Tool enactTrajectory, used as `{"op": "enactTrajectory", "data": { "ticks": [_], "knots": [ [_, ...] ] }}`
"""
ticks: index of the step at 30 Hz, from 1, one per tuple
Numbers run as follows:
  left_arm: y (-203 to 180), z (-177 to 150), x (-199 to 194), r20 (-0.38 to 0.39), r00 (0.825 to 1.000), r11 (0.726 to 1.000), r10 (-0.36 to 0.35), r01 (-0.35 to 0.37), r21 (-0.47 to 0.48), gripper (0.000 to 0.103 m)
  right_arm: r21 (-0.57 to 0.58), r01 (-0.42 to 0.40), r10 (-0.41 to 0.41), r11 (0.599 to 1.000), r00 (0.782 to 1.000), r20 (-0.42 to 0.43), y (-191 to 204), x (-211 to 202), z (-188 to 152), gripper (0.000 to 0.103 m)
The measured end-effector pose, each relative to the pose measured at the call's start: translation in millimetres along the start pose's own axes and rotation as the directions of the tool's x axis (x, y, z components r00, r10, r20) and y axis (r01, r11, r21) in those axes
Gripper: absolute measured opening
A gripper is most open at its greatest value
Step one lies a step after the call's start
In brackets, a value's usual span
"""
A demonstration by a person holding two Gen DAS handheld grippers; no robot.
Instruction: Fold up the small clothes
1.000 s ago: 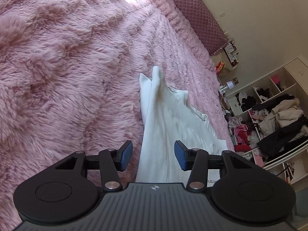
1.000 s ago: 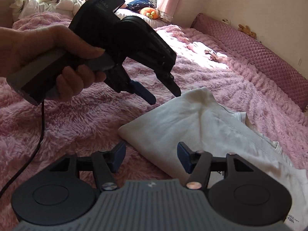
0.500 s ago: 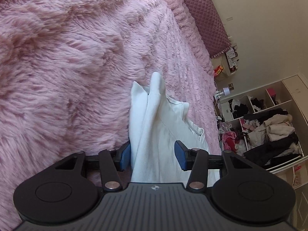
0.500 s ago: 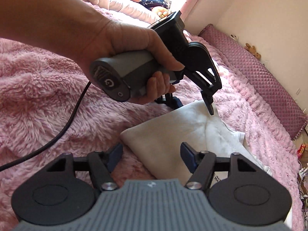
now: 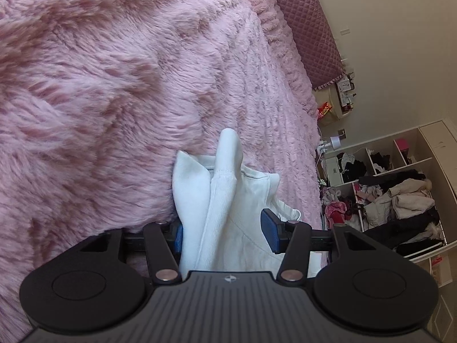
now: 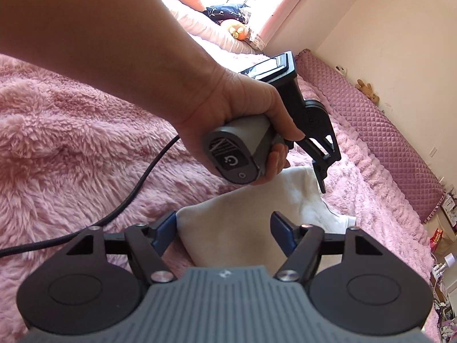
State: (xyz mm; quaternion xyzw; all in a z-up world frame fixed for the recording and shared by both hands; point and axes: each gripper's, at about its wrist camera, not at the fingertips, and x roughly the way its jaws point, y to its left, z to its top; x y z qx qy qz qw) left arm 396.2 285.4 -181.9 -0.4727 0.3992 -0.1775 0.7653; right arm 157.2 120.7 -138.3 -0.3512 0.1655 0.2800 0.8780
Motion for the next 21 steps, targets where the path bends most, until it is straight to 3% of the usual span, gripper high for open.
{"op": "enactTrajectory", "data": {
  "ticks": [7, 12, 15, 17, 21],
  "knots": [
    [2, 3, 4, -0.036, 0.998, 0.998, -0.045, 0.044, -0.033, 0.061, -0.059, 0.077, -0.075, 0.995, 0.997, 0.03, 2, -3, -6, 0.066],
    [4, 5, 4, -0.047, 0.997, 0.998, -0.059, 0.057, -0.041, 0.061, -0.107, 0.033, -0.032, 0.994, 0.999, 0.018, 5, -19, -13, 0.066],
    [4, 3, 6, -0.04, 0.998, 0.998, -0.054, 0.053, -0.036, 0.061, -0.15, 0.069, -0.066, 0.986, 0.998, 0.025, 12, -22, -20, 0.066],
    [1, 2, 8, -0.037, 0.998, 0.999, -0.042, 0.041, -0.022, 0.061, -0.16, 0.087, -0.084, 0.983, 0.996, 0.026, 11, -17, -21, 0.062],
    [-5, 1, 12, -0.037, 0.999, 0.999, -0.034, 0.034, -0.005, 0.058, -0.175, 0.091, -0.086, 0.98, 0.996, 0.035, 11, -7, -14, 0.039]
  ]
}}
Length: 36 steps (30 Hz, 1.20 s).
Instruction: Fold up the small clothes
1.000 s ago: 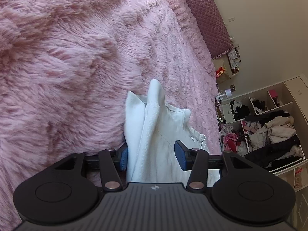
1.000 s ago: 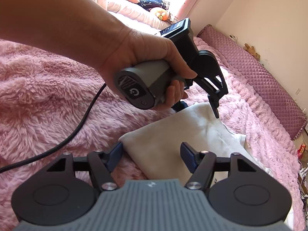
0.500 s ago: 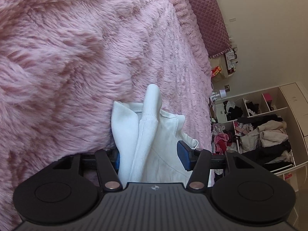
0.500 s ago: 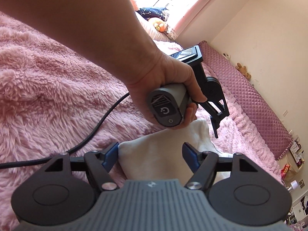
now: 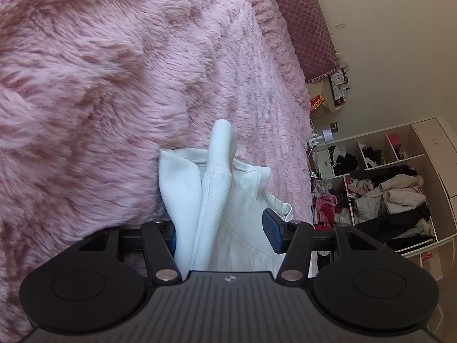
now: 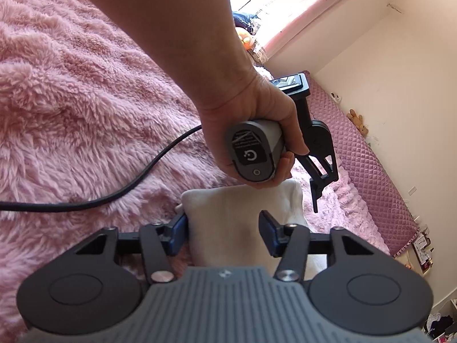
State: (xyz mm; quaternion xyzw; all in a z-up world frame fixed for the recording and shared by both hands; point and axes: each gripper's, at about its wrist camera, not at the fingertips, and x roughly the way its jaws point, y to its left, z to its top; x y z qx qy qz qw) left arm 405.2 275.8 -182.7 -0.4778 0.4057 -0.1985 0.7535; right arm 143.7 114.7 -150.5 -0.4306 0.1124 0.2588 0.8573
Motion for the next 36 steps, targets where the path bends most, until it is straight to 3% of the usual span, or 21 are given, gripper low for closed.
{"op": "enactTrajectory", "data": {
  "ticks": [2, 3, 4, 6, 7, 12, 21, 28, 36],
  "knots": [
    [1, 0, 1, 0.005, 1.0, 1.0, -0.007, 0.007, -0.008, 0.048, -0.003, -0.013, 0.013, 1.0, 1.0, 0.0, 0, 1, 1, 0.025],
    [1, 0, 1, 0.009, 1.0, 1.0, -0.004, 0.004, -0.013, 0.039, 0.001, -0.019, 0.019, 1.0, 1.0, 0.003, 0, 0, 1, 0.008],
    [2, 0, 0, 0.012, 1.0, 1.0, -0.003, 0.003, -0.019, 0.035, 0.01, -0.026, 0.026, 1.0, 1.0, 0.008, -2, -2, 1, 0.0],
    [3, -1, -2, 0.022, 1.0, 1.0, 0.001, 0.0, -0.013, 0.016, 0.053, -0.033, 0.032, 0.998, 0.999, 0.017, -4, -10, 3, 0.0],
    [3, -2, -4, 0.027, 1.0, 1.0, 0.003, -0.003, -0.01, 0.015, 0.073, -0.037, 0.036, 0.997, 0.999, 0.019, -8, -11, 3, 0.0],
    [-6, -1, -10, 0.039, 0.999, 1.0, 0.022, -0.022, -0.013, 0.013, 0.161, -0.027, 0.022, 0.987, 0.999, 0.036, -29, -21, 5, 0.0],
    [-48, -2, -9, 0.034, 0.999, 0.997, -0.036, 0.038, -0.059, 0.012, 0.321, 0.044, -0.067, 0.946, 0.996, 0.062, -68, -52, 2, 0.0],
    [-110, -19, 18, 0.029, 0.998, 0.998, -0.062, 0.062, 0.034, 0.012, 0.442, 0.136, -0.172, 0.886, 0.984, 0.041, -115, -82, -20, 0.0],
    [-164, -59, 74, 0.018, 0.995, 0.991, -0.1, 0.098, 0.088, 0.012, 0.579, 0.269, -0.303, 0.77, 0.952, -0.04, -172, -114, -77, 0.0]
  ]
}}
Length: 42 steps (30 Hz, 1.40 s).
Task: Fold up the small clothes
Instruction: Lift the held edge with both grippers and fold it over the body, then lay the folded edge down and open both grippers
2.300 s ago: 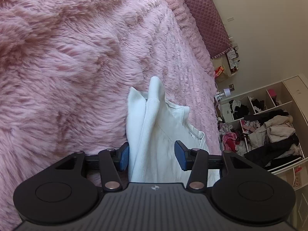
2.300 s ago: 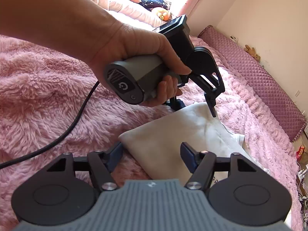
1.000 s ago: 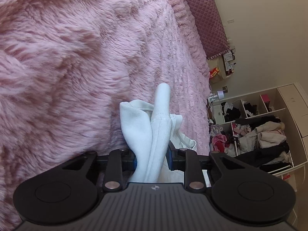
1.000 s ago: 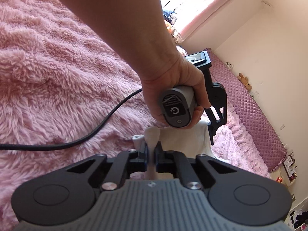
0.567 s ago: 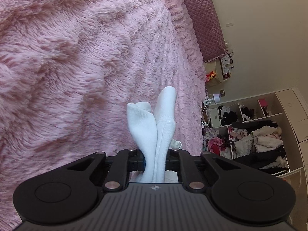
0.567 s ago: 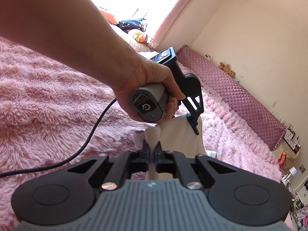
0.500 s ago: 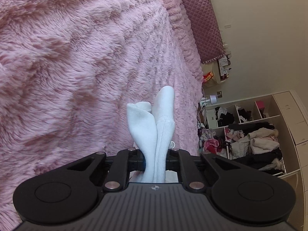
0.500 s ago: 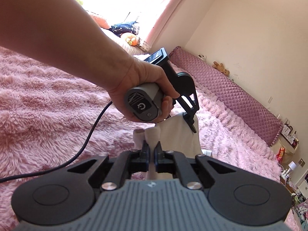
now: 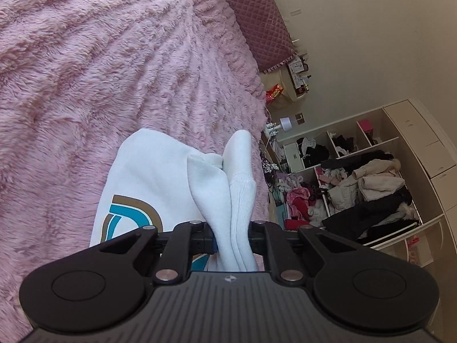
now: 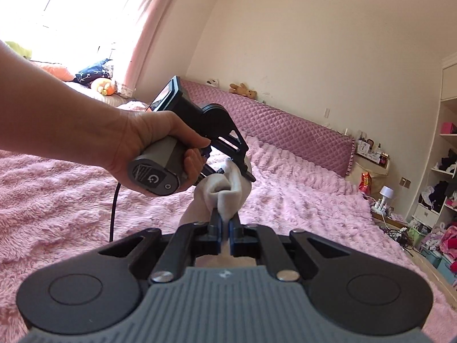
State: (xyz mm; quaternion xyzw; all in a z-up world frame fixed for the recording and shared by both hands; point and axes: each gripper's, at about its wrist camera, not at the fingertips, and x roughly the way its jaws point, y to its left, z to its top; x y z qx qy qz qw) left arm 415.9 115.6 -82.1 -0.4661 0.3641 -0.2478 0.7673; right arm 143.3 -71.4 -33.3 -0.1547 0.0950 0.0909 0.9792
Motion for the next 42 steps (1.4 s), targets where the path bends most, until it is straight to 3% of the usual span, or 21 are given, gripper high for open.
{"op": "enactTrajectory", "data": {
  "ticks": [4, 9, 16, 28, 31, 32, 34, 40, 42],
  "knots": [
    [-18, -21, 29, 0.0, 1.0, 0.999, -0.012, 0.012, 0.035, 0.012, 0.079, 0.077, -0.076, 0.994, 0.997, -0.01, -38, -3, -17, 0.0],
    [-37, -49, 71, -0.035, 0.999, 0.996, 0.024, -0.021, 0.086, 0.012, 0.182, 0.16, -0.152, 0.97, 0.987, -0.057, -86, -6, -43, 0.0],
    [-58, -87, 129, -0.093, 0.994, 0.986, 0.048, -0.033, 0.163, 0.012, 0.25, 0.285, -0.256, 0.926, 0.956, -0.142, -140, -9, -92, 0.0],
    [-60, -134, 180, -0.126, 0.968, 0.944, 0.219, -0.177, 0.28, 0.013, 0.359, 0.349, -0.26, 0.866, 0.926, -0.274, -178, 3, -159, 0.0],
    [-61, -139, 186, -0.134, 0.96, 0.935, 0.245, -0.198, 0.294, 0.019, 0.398, 0.351, -0.244, 0.848, 0.924, -0.295, -188, 12, -167, 0.0],
    [-62, -140, 188, -0.137, 0.959, 0.937, 0.25, -0.203, 0.286, 0.028, 0.414, 0.353, -0.238, 0.839, 0.922, -0.304, -192, 14, -170, 0.0],
    [-63, -139, 191, -0.145, 0.96, 0.946, 0.24, -0.198, 0.258, 0.038, 0.435, 0.358, -0.226, 0.826, 0.918, -0.326, -195, 15, -175, 0.0],
    [-83, -127, 175, -0.107, 0.985, 0.956, 0.135, -0.101, 0.274, 0.038, 0.406, 0.371, -0.233, 0.835, 0.908, -0.349, -194, 14, -180, 0.011],
    [-94, -124, 153, -0.09, 0.99, 0.942, 0.109, -0.074, 0.328, 0.038, 0.394, 0.402, -0.264, 0.826, 0.895, -0.36, -193, 9, -177, 0.017]
  ]
}}
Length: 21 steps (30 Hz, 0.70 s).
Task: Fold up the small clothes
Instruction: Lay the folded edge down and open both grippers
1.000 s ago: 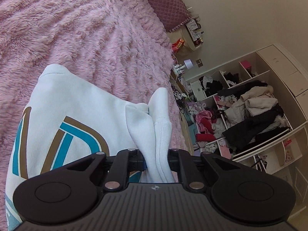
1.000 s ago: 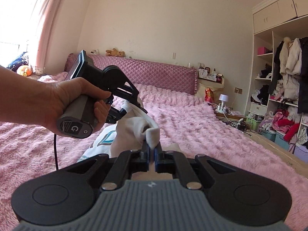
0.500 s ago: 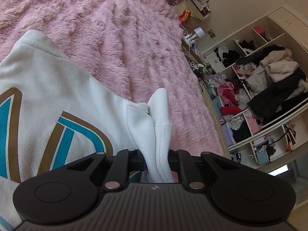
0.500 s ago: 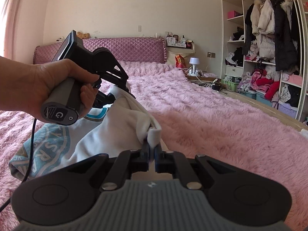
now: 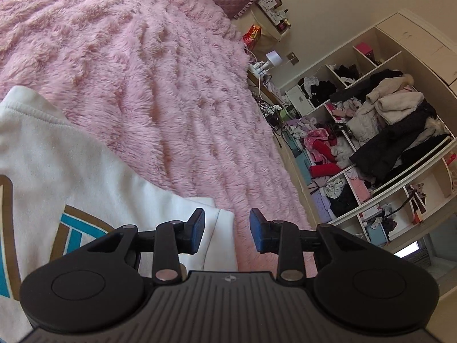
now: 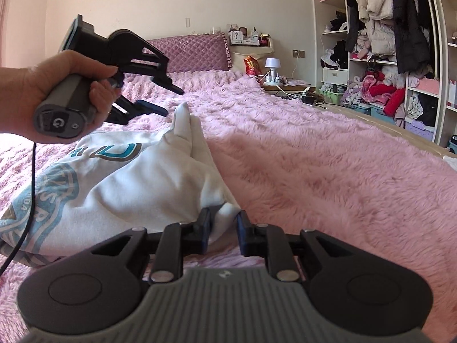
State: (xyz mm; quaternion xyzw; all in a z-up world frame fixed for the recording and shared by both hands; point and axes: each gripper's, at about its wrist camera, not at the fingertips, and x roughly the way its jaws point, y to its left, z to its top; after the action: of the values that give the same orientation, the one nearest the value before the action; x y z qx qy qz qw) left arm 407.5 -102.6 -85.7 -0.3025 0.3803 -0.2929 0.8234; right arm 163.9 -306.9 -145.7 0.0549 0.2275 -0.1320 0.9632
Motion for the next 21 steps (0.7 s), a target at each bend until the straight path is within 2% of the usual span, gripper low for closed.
{"op": "enactTrajectory", "data": {
  "ticks": [3, 5, 7, 8, 10, 11, 15, 19, 21],
  "knots": [
    [-7, -9, -49, 0.024, 0.999, 0.992, -0.03, 0.027, 0.124, 0.038, 0.055, -0.006, 0.006, 0.998, 1.0, 0.001, -12, -9, 6, 0.017],
    [-9, -25, -84, 0.017, 1.0, 0.976, 0.004, -0.007, 0.219, 0.038, 0.098, -0.037, 0.035, 0.994, 0.999, 0.018, -23, -14, 13, 0.022],
    [-7, -48, -119, 0.005, 0.999, 0.948, 0.046, -0.045, 0.314, 0.038, 0.127, -0.102, 0.099, 0.987, 0.995, 0.032, -32, -17, 21, 0.03],
    [-5, -61, -136, 0.008, 0.997, 0.93, 0.075, -0.073, 0.361, 0.038, 0.137, -0.138, 0.133, 0.981, 0.99, 0.045, -35, -19, 24, 0.031],
    [-2, -87, -166, 0.011, 0.991, 0.892, 0.131, -0.123, 0.436, 0.038, 0.142, -0.205, 0.198, 0.968, 0.978, 0.061, -40, -21, 28, 0.04],
    [0, -101, -178, 0.015, 0.987, 0.876, 0.157, -0.146, 0.46, 0.038, 0.138, -0.248, 0.243, 0.959, 0.968, 0.056, -41, -21, 30, 0.042],
    [10, -148, -200, -0.03, 0.971, 0.831, 0.237, -0.186, 0.524, 0.038, 0.074, -0.328, 0.327, 0.942, 0.945, 0.029, -39, -13, 34, 0.054],
    [23, -174, -197, -0.051, 0.953, 0.803, 0.297, -0.221, 0.553, 0.038, 0.033, -0.359, 0.36, 0.933, 0.933, -0.018, -33, 3, 42, 0.054],
    [29, -176, -197, -0.033, 0.954, 0.806, 0.297, -0.232, 0.545, 0.038, 0.035, -0.366, 0.367, 0.93, 0.929, -0.038, -31, 10, 46, 0.054]
  ]
}}
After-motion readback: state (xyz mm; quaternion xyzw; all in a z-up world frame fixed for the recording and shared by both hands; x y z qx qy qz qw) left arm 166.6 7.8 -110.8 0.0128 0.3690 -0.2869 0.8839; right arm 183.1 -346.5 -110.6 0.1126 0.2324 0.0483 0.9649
